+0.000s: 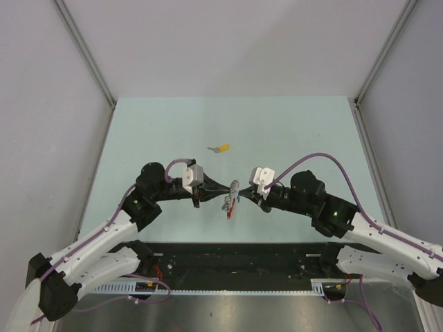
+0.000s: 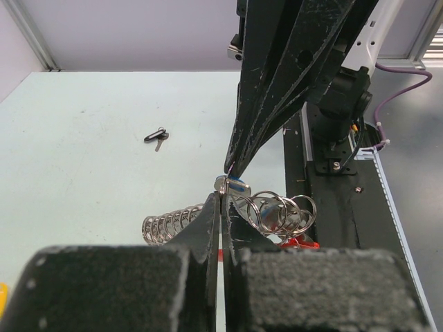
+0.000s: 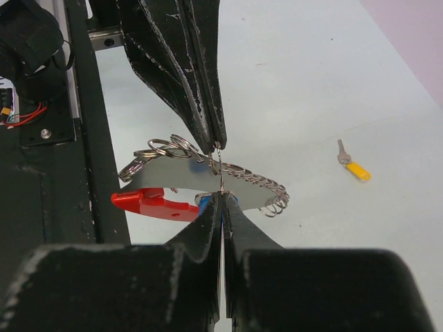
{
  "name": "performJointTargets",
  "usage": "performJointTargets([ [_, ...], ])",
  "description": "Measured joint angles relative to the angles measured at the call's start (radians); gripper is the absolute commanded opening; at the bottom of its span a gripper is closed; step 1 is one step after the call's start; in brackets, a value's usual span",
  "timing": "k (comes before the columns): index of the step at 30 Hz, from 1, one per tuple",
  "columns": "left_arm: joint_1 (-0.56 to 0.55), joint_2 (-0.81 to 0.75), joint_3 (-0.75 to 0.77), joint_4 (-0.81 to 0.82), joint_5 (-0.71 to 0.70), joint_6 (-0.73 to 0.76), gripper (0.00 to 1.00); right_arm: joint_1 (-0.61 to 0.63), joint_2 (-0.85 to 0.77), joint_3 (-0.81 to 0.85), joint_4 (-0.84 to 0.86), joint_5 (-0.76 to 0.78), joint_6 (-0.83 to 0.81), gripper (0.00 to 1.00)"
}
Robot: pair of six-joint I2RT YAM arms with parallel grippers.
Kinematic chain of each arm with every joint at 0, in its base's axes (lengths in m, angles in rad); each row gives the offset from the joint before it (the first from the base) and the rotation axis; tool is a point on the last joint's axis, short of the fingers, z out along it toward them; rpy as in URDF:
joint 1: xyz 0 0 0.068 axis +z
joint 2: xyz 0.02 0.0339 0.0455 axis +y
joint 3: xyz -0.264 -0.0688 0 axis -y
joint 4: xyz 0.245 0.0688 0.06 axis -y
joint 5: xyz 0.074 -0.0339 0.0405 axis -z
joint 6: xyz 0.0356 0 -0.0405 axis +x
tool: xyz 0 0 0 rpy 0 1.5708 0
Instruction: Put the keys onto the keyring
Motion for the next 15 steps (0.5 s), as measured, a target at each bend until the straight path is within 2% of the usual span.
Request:
performJointTargets([
  [15, 0.000, 0.000, 0.000, 0.000, -0.008, 0.010, 0.00, 0.008, -0.017, 0.000, 0.000, 0.002, 0.000, 0.00],
])
